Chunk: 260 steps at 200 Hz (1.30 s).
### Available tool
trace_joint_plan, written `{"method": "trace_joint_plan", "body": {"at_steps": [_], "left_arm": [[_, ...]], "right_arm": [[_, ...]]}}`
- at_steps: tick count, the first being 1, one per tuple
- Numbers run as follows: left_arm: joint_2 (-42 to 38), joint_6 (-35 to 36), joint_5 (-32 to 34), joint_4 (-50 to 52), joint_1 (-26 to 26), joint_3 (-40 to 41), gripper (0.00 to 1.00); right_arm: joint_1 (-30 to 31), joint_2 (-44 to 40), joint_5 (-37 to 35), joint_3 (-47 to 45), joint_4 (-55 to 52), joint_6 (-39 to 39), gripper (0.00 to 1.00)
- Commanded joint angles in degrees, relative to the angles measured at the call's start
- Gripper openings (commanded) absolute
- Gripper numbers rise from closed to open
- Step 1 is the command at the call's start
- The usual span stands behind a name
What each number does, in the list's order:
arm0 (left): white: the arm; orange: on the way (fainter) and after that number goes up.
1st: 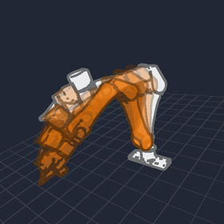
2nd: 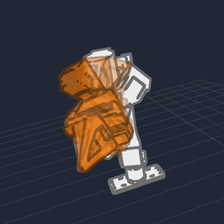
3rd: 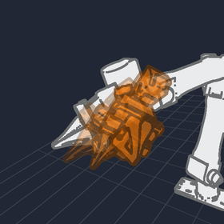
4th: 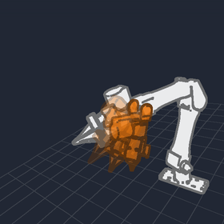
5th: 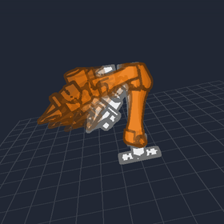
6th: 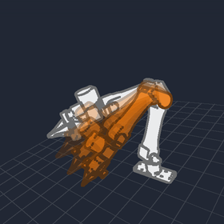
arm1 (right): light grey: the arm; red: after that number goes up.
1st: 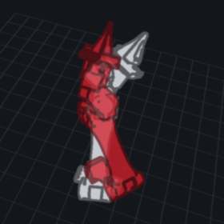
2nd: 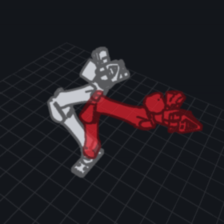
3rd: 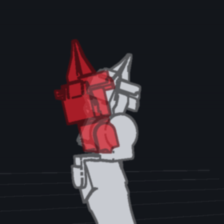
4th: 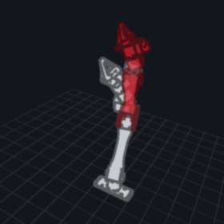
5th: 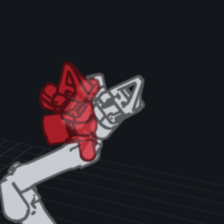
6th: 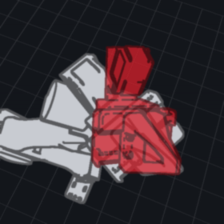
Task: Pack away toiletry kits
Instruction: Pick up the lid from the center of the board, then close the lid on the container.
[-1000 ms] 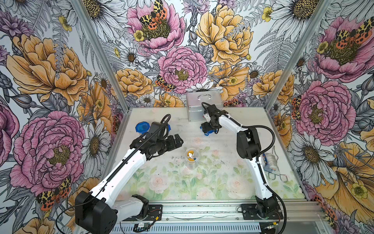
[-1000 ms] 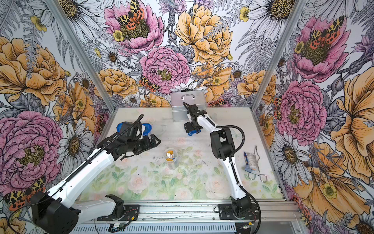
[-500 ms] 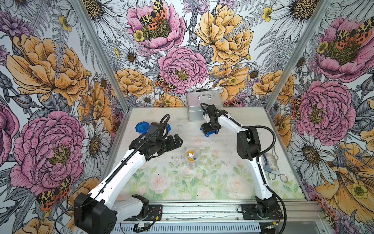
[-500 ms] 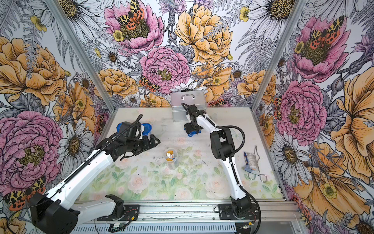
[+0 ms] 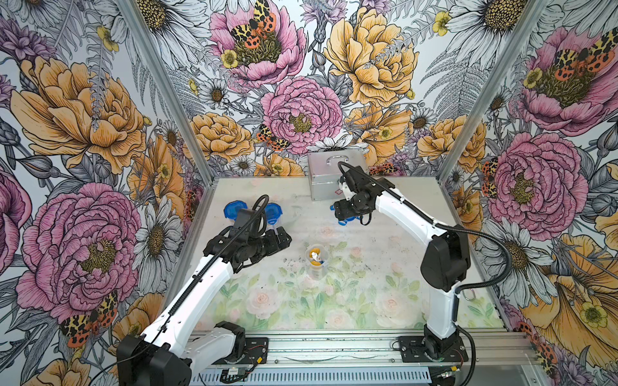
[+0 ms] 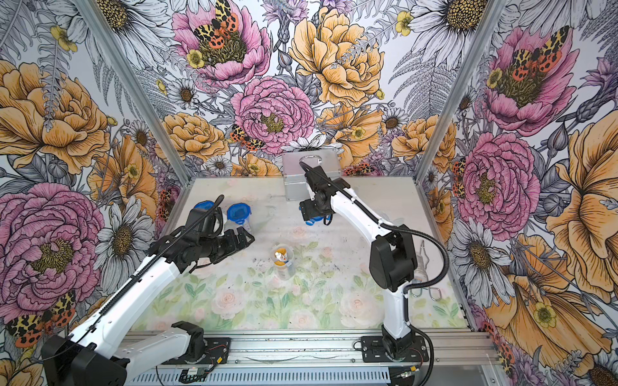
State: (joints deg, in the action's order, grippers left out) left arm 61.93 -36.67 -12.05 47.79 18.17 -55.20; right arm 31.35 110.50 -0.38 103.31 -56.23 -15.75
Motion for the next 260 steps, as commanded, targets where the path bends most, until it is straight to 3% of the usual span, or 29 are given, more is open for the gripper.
{"method": "trace_joint_plan", "body": {"at_steps": [1, 70, 108, 165, 260], "left_arm": [[-1.99, 1.31, 0.71, 0.22, -0.76, 1.16, 0.98], [-4.9, 3.41, -2.35, 0.15, -4.02, 4.66, 0.98], [-5.97, 4.58, -2.88, 0.68, -4.11, 4.93, 0.98], [-8.98, 2.83, -2.36, 1.82, -4.73, 6.01, 0.98], [-9.57, -0.07, -4.11, 1.82, -4.61, 6.14, 0.97]], "right_arm": [[5.18, -6.15, -1.88, -2.64, -3.36, -7.85, 0.61], [21.28, -11.56, -6.19, -2.84, -9.09, -17.89, 0.6], [25.48, -10.59, -8.02, -0.4, -9.38, -9.78, 0.6], [24.74, -9.92, -3.12, 1.96, -12.69, 9.53, 0.61], [22.01, -3.84, 1.11, 4.69, -13.17, 16.12, 0.61]]}}
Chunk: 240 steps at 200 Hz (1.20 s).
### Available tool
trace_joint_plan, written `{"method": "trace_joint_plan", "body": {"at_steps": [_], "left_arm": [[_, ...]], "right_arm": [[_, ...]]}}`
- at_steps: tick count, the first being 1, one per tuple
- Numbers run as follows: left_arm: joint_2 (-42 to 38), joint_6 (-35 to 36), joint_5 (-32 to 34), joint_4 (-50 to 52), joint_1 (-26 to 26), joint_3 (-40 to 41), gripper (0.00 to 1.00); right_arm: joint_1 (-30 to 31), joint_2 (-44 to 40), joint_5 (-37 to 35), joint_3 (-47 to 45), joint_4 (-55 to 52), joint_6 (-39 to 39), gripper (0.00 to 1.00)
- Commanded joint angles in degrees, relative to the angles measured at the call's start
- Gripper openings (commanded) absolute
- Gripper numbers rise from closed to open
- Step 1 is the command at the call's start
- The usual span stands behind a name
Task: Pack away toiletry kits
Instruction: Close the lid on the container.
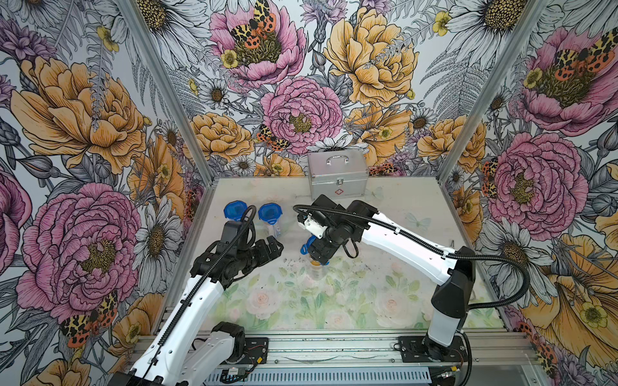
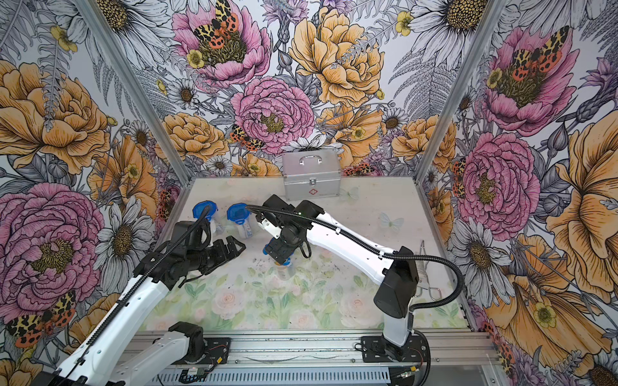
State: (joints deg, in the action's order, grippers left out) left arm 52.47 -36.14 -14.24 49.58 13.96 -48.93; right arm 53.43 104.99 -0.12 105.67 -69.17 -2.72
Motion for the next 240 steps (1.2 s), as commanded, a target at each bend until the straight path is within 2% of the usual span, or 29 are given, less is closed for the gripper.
{"method": "trace_joint_plan", "body": {"at_steps": [1, 88, 240], "left_arm": [[-0.1, -0.6, -1.93, 0.05, -0.45, -0.12, 0.97], [2.18, 0.19, -3.4, -0.03, -0.24, -1.01, 0.97], [5.5, 0.63, -4.39, -0.05, 0.28, -3.02, 0.97]], "right_arm": [[-0.07, 1.78, 0.83, 2.43, -0.25, 3.17, 0.61], [-0.56, 5.39, -0.31, 2.64, -0.53, 9.11, 0.61], [-2.36, 4.71, 5.91, -2.58, 1.82, 13.58, 0.62]]}}
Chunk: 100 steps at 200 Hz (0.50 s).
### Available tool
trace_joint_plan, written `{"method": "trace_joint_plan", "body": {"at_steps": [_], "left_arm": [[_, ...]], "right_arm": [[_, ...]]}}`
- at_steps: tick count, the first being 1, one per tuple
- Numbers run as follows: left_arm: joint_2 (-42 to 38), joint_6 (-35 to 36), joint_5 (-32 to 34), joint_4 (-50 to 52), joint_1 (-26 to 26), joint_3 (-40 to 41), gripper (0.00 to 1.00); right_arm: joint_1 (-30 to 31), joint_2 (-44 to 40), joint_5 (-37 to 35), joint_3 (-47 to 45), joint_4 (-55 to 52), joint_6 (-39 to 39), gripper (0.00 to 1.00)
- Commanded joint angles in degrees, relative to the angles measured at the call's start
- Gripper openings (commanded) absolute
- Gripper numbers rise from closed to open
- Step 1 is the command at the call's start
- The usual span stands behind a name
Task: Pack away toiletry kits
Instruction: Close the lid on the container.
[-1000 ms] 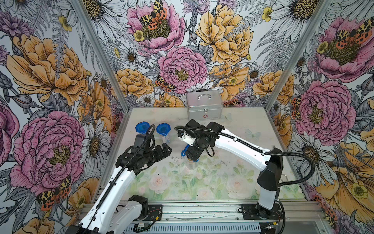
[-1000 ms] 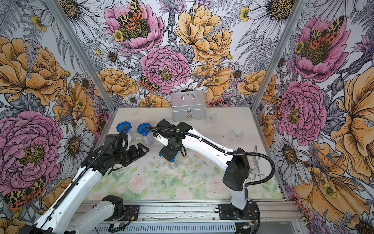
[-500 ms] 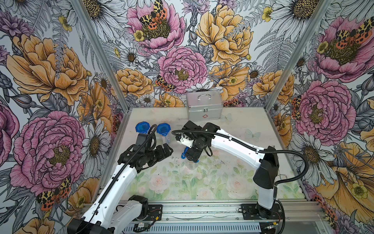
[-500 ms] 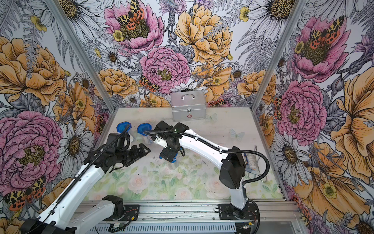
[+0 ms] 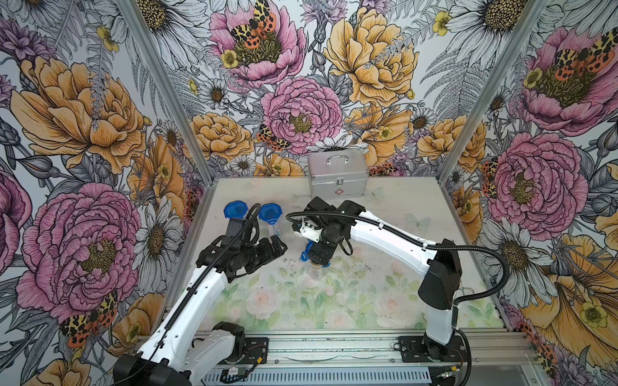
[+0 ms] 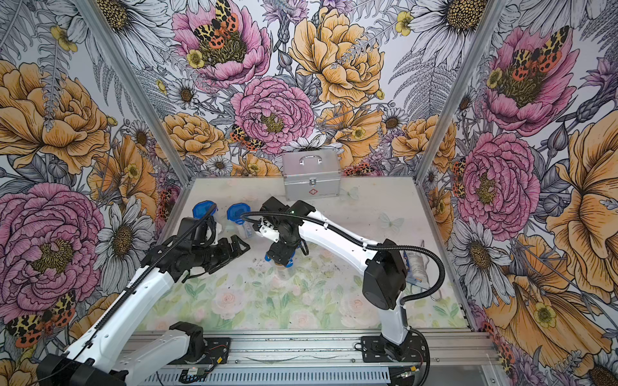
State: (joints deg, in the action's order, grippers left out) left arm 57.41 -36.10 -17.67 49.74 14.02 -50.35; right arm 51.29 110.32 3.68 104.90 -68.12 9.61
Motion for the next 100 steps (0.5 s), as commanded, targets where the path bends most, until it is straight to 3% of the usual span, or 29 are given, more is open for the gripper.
{"method": "trace_joint_plan", "body": {"at_steps": [1, 100], "left_arm": [[0.58, 0.59, -0.96, -0.19, 0.22, -1.64, 0.97], [4.89, -0.86, 0.51, -0.71, 6.09, -4.23, 0.97]], "right_arm": [[-0.27, -0.67, 2.16, -1.9, 0.82, 1.23, 0.62], [-0.22, -4.43, 2.72, -7.67, 3.9, 2.61, 0.64]]}}
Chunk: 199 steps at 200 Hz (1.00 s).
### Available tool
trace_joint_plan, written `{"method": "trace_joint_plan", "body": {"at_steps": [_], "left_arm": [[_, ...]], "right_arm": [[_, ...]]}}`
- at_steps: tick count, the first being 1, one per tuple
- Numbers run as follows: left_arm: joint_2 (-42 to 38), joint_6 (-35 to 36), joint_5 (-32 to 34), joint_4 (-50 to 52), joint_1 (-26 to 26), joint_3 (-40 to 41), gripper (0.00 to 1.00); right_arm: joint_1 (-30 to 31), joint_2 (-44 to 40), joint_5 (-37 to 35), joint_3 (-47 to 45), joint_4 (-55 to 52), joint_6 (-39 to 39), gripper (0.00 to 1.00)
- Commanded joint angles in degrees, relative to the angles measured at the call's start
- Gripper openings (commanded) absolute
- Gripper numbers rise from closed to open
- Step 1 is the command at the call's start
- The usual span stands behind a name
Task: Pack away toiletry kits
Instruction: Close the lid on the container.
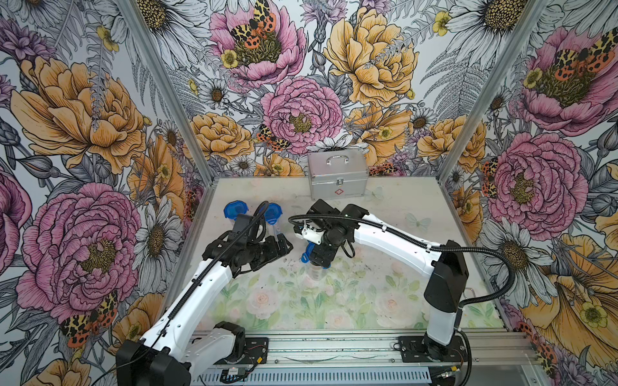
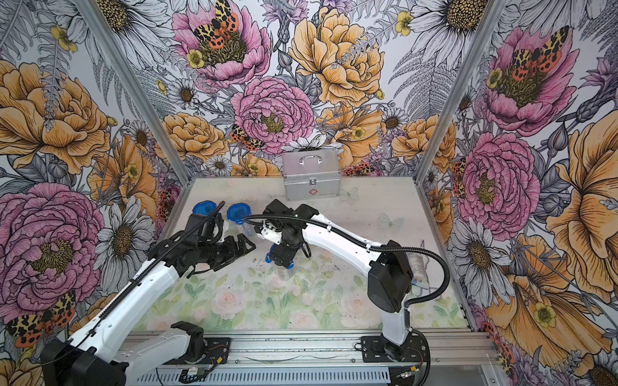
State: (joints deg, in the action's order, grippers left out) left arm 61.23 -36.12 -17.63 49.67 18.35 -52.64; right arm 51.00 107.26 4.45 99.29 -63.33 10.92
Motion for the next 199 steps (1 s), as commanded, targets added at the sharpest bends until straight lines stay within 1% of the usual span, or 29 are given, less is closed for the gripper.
{"method": "trace_joint_plan", "body": {"at_steps": [1, 31, 63, 199], "left_arm": [[1.16, -0.86, 0.52, -0.68, 1.86, -1.98, 0.97], [2.39, -2.04, 1.87, -1.3, 4.59, -2.99, 0.96], [2.93, -3.1, 2.55, -1.82, 5.97, -2.85, 0.96], [1.52, -5.26, 3.66, -1.86, 6.51, -1.33, 0.96]], "right_arm": [[0.06, -1.45, 1.96, -2.11, -0.86, 1.3, 0.64], [0.04, -2.12, 2.15, -2.96, -0.05, 1.79, 0.64], [0.06, -2.59, 1.63, -3.07, 0.66, 2.09, 0.65], [-0.36, -2.58, 4.59, -2.38, 1.97, 3.75, 0.65]]}}
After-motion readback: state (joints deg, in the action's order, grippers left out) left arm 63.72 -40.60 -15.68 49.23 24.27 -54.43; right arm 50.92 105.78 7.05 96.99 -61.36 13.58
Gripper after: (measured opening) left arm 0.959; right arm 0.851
